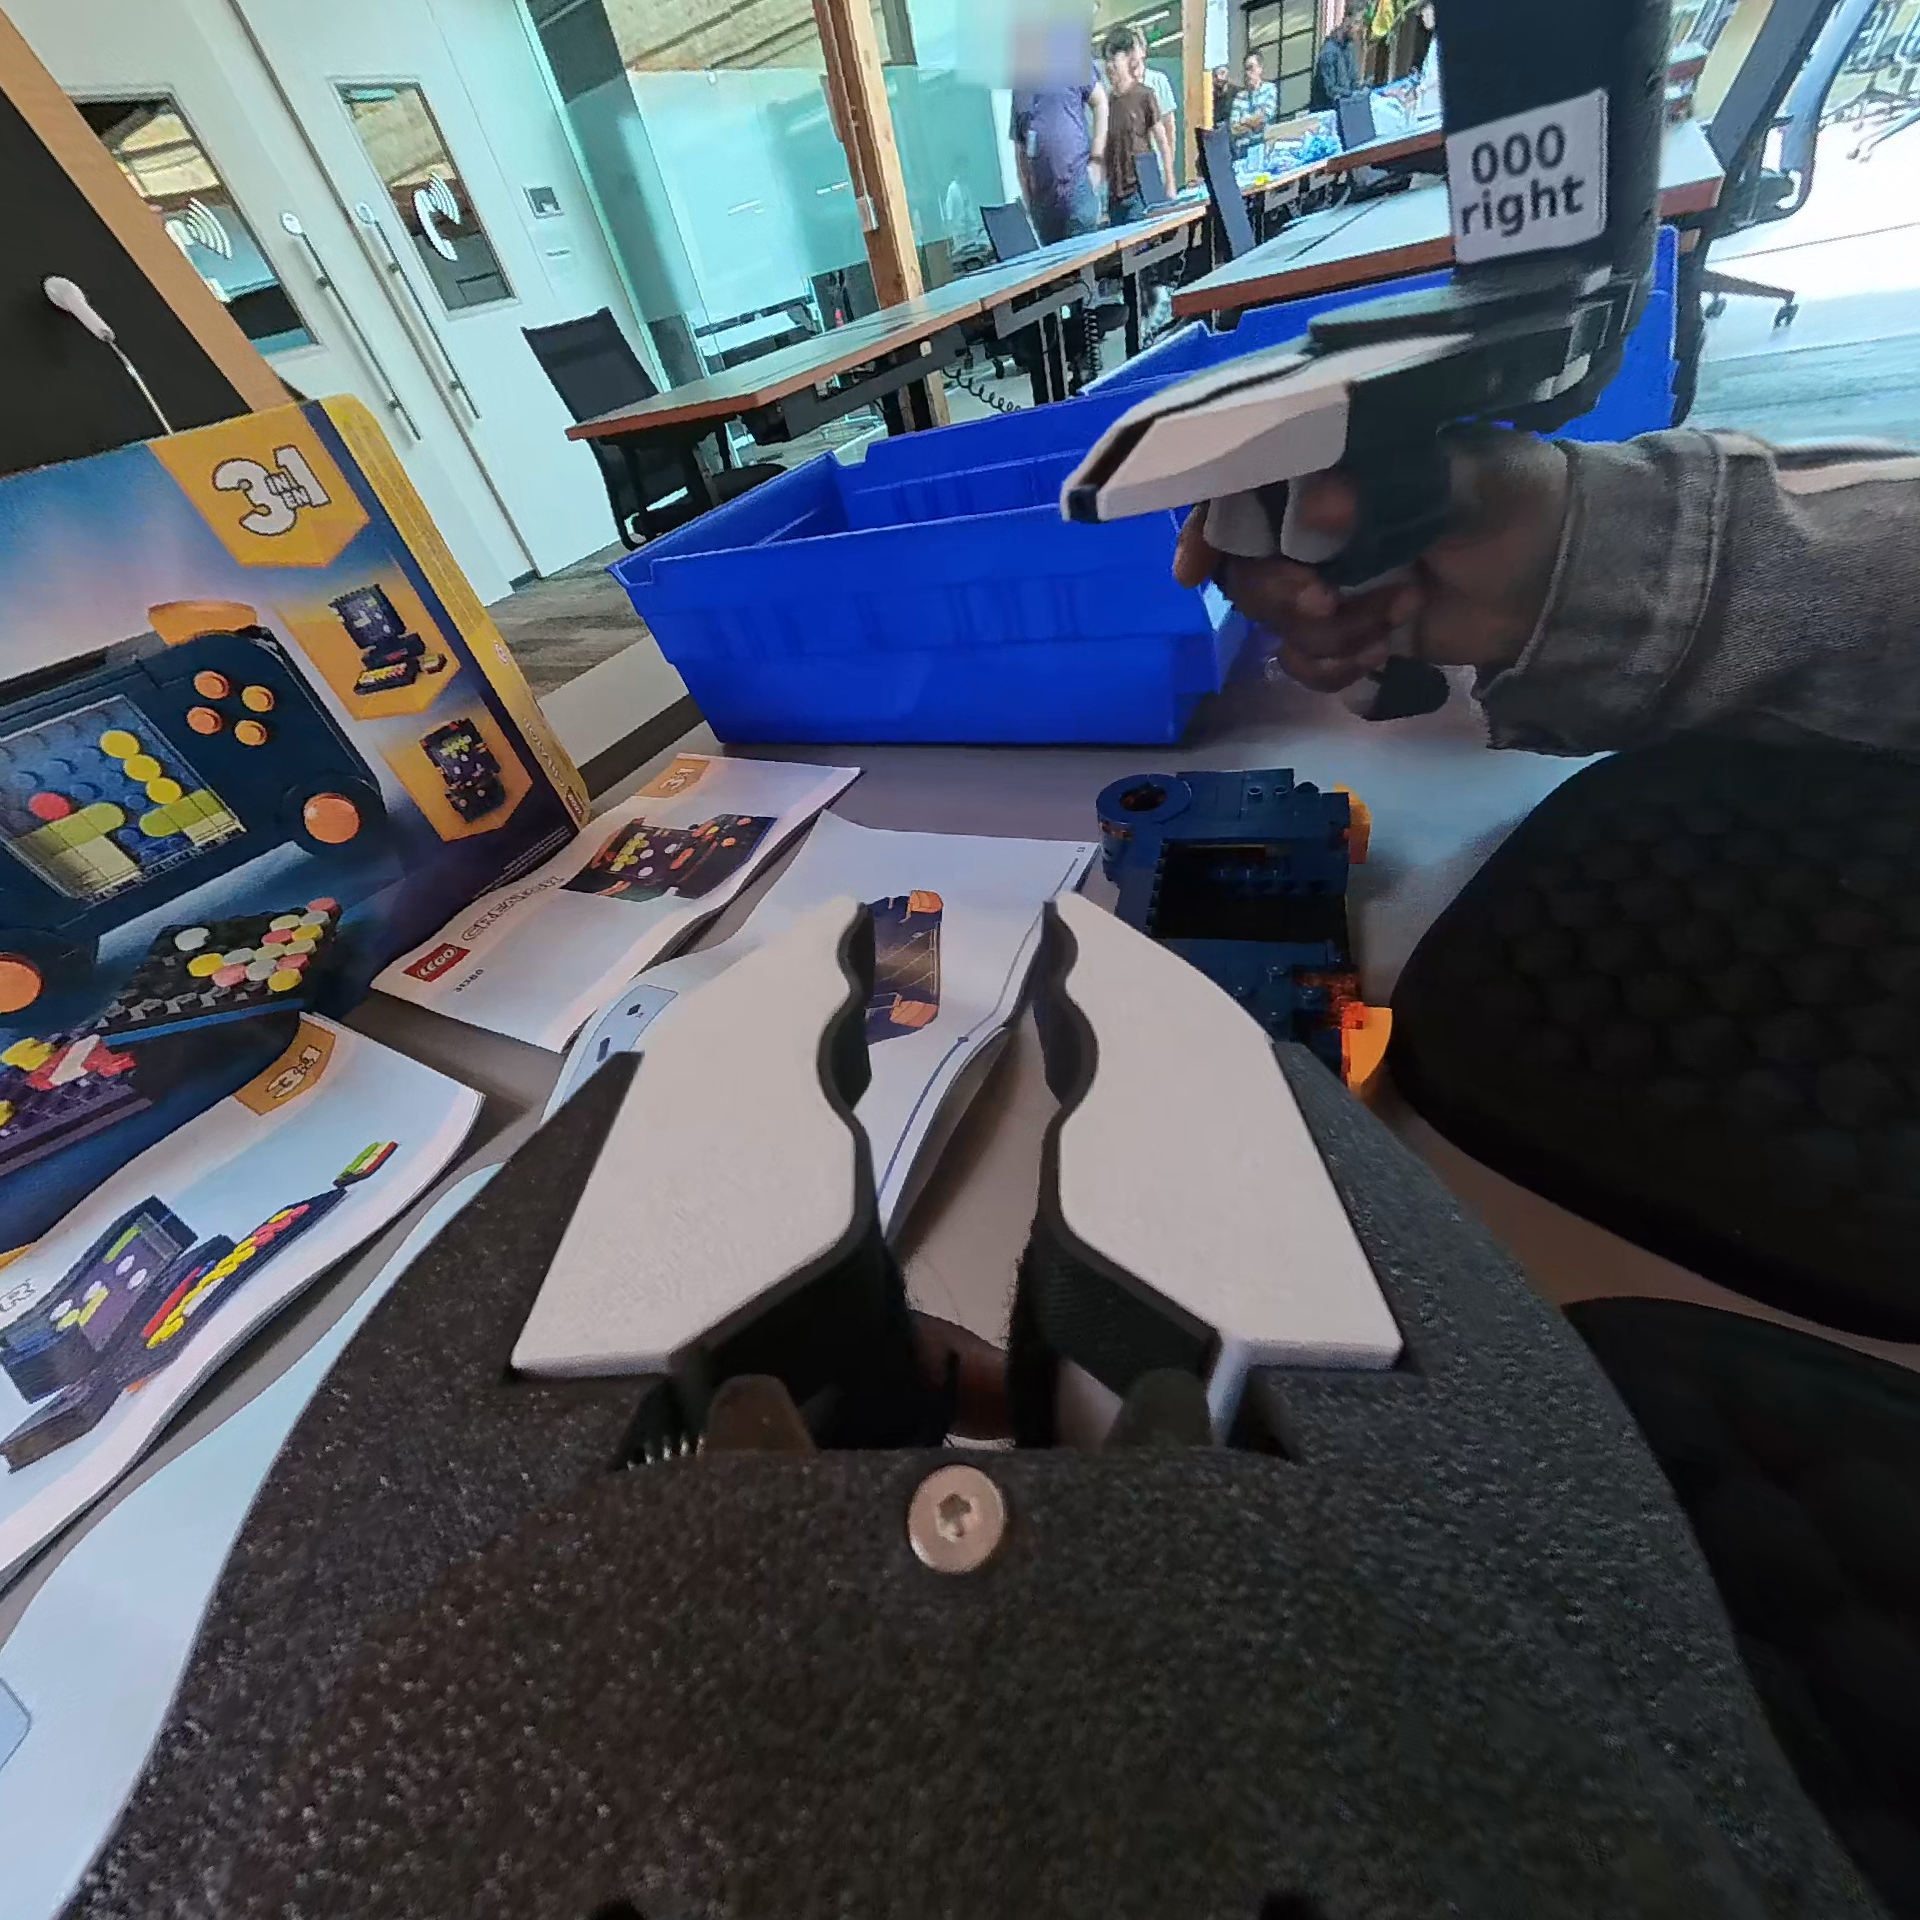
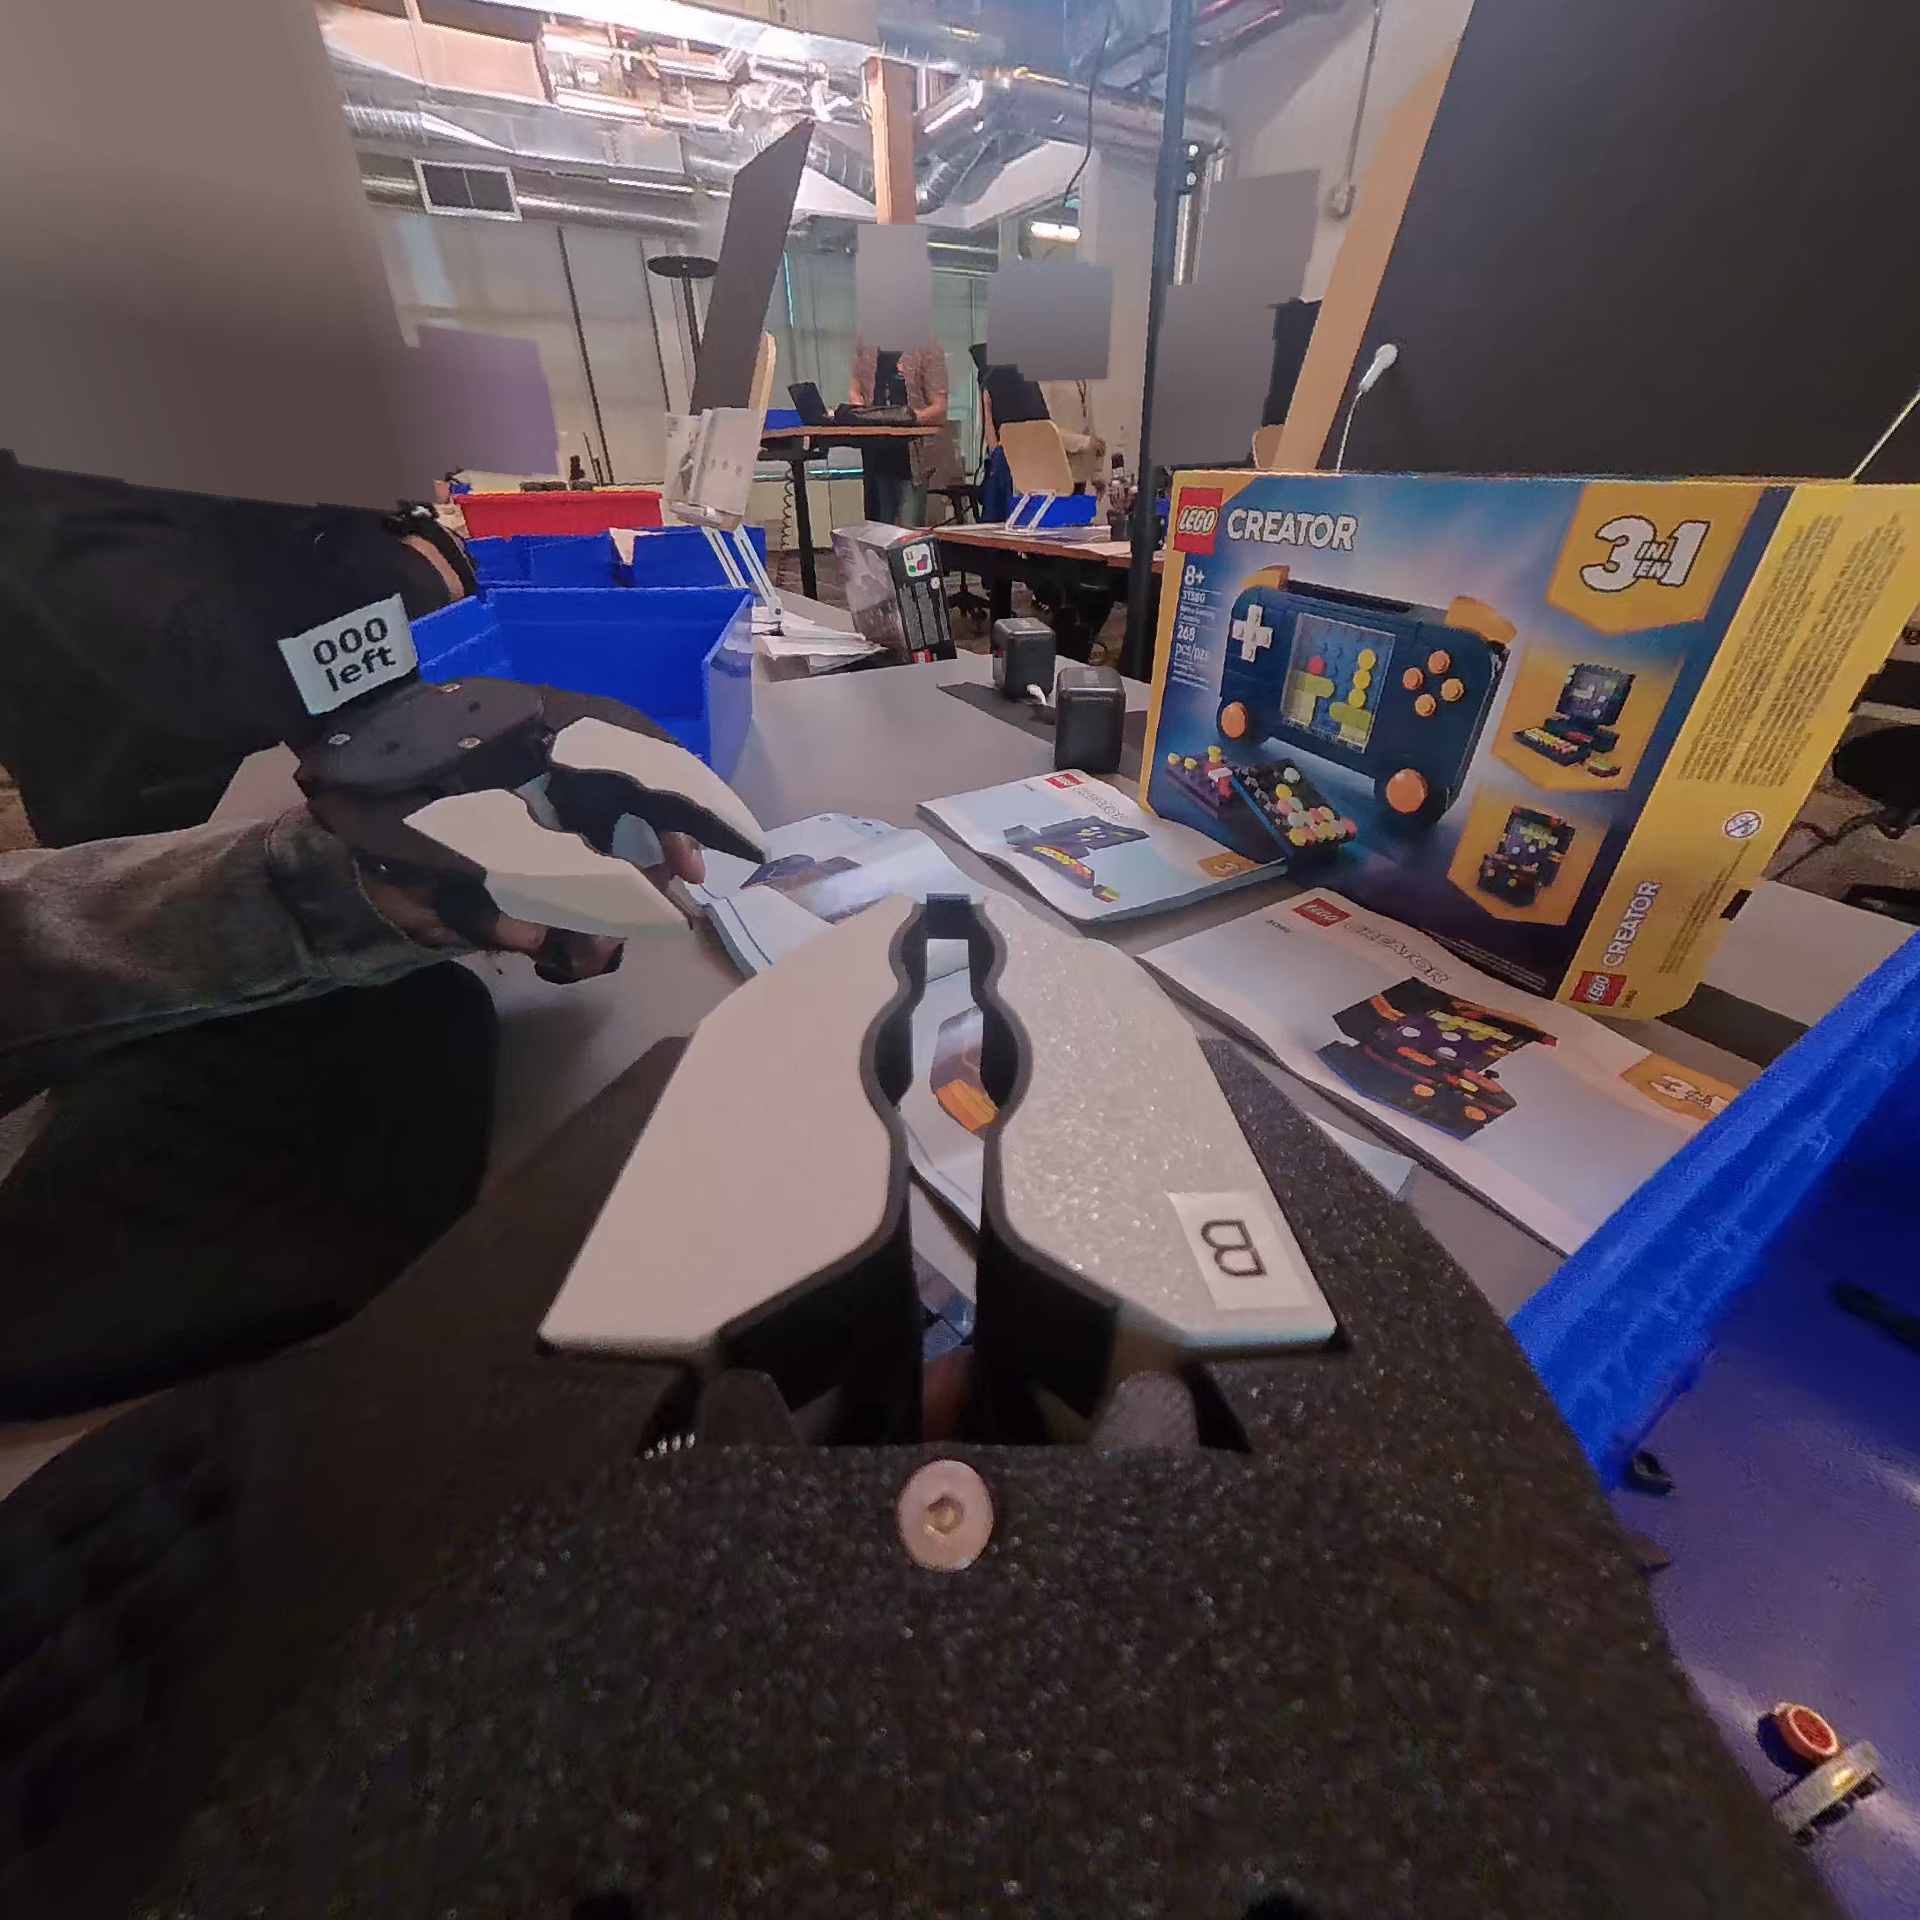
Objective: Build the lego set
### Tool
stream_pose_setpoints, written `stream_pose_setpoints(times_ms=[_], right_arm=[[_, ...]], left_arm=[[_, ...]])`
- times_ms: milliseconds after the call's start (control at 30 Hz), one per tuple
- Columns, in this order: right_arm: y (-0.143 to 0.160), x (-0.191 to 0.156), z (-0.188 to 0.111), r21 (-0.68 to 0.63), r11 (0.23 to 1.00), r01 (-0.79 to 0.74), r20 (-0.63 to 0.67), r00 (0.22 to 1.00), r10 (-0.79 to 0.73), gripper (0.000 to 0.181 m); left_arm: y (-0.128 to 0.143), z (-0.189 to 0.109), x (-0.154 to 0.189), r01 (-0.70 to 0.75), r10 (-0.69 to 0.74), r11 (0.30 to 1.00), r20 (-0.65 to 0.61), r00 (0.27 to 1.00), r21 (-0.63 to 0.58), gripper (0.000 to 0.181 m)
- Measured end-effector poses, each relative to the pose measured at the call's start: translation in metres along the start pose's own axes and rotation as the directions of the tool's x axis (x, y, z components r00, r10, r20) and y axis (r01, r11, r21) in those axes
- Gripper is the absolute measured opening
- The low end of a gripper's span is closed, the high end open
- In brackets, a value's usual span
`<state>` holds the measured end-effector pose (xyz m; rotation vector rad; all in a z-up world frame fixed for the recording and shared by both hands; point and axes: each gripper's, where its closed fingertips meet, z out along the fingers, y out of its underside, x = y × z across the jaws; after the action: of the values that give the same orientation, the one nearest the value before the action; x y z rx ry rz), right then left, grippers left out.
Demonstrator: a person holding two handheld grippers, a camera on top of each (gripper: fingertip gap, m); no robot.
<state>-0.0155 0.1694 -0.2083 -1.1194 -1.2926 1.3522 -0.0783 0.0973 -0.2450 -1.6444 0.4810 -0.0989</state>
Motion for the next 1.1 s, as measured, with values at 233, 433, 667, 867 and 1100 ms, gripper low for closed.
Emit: stream_pose_setpoints(times_ms=[233, 433, 667, 867, 1100], right_arm=[[0.038, -0.010, -0.007, -0.278, 0.955, 0.103, 0.094, 0.992, -0.080, 0.007], [0.066, -0.028, -0.011, -0.422, 0.898, 0.128, 0.219, 0.975, -0.036, 0.007], [0.079, -0.040, -0.012, -0.477, 0.871, 0.116, 0.277, 0.961, 0.024, 0.007], [0.092, -0.045, -0.016, -0.546, 0.824, 0.151, 0.303, 0.953, 0.026, 0.007], [0.099, -0.044, -0.024, -0.605, 0.764, 0.224, 0.301, 0.953, -0.041, 0.007]], left_arm=[[0.018, 0.004, 0.016, 0.001, -0.014, 0.994, -0.112, 0.994, -0.113, 0.032], [0.032, 0.006, 0.029, 0.012, -0.052, 0.980, -0.196, 0.979, -0.197, 0.034], [0.043, 0.008, 0.036, -0.031, -0.027, 0.968, -0.226, 0.974, -0.249, 0.034], [0.047, 0.009, 0.037, -0.042, -0.024, 0.961, -0.232, 0.972, -0.272, 0.034], [0.051, 0.009, 0.038, -0.057, -0.014, 0.954, -0.233, 0.972, -0.295, 0.034]])
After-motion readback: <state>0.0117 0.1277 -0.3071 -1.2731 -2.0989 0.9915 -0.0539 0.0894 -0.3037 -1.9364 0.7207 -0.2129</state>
